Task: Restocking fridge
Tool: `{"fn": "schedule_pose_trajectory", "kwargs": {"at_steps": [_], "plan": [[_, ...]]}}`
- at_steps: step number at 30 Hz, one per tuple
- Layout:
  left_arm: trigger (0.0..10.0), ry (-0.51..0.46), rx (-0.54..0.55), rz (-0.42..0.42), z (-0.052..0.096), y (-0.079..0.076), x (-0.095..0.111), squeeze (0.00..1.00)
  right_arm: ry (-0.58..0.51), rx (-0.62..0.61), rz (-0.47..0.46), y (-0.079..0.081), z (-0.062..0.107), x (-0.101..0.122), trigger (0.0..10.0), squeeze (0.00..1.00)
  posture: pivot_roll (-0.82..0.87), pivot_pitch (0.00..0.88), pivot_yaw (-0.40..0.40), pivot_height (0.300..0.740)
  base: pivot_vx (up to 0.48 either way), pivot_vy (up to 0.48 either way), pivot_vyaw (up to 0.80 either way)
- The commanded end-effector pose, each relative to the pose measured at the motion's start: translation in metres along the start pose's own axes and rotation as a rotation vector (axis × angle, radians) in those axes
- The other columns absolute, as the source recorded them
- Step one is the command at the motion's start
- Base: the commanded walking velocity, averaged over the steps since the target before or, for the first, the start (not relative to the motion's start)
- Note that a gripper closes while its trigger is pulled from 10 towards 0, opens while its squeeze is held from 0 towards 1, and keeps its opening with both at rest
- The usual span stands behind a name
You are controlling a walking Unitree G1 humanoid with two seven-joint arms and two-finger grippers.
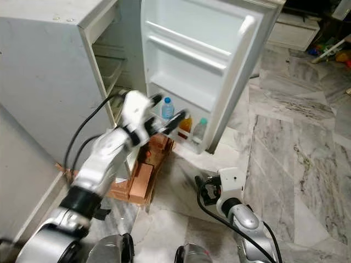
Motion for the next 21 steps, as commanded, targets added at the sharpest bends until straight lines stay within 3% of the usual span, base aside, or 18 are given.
{"fn": "schedule_pose_trajectory", "kwargs": {"at_steps": [1,4,6,9,16,18,21], "plan": [[10.0,-0.006,0.039,-0.017,0.003,0.007,0.004,0.0,-0.006,-0.022,0.016,-0.005,-0.001,0.002,10.0,0.0,0.02,0.051,-0.057,0.74,0.0,-0.405,0.0],[10.0,0.064,0.129,-0.032,0.028,0.024,-0.019,0.0,-0.031,-0.029,0.036,-0.003,-0.008,0.011,10.0,0.0,0.02,0.05,-0.06,0.74,0.0,-0.417,0.0],[10.0,0.082,0.138,-0.071,0.033,0.027,-0.025,0.0,-0.032,-0.032,0.05,-0.003,-0.01,0.013,10.0,0.0,0.03,0.047,-0.062,0.74,0.0,-0.42,0.0],[10.0,0.125,0.209,-0.045,0.042,0.041,-0.036,0.0,-0.047,-0.024,0.064,0.0,-0.014,0.018,10.0,0.0,0.03,0.046,-0.06,0.74,0.0,-0.417,-0.49],[10.0,0.149,0.281,-0.086,0.054,0.057,-0.039,0.0,-0.089,-0.024,0.071,0.004,-0.021,0.03,10.0,0.0,0.03,0.046,-0.051,0.74,0.0,-0.434,-0.8],[10.0,0.18,0.33,-0.117,0.063,0.066,-0.044,0.0,-0.109,0.001,0.124,0.013,-0.025,0.035,10.0,0.0,0.05,0.061,-0.038,0.74,0.0,-0.456,-0.69],[10.0,0.179,0.347,-0.12,0.068,0.067,-0.044,0.0,-0.127,0.011,0.139,0.017,-0.027,0.04,10.0,0.0,0.05,0.069,-0.032,0.74,0.08,-0.432,-0.59]]}}
Point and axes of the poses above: a point about 5 cm out from each wrist's last joint towards the gripper, its own z axis pointing back from the gripper into the wrist, its own x axis along the axis of the wrist's last joint, y = z × x, the point moved 3 cm from there along -z, pointing out of the wrist towards the gripper, and after that the axes turned 11 degrees about -z, right-handed, at the moved point
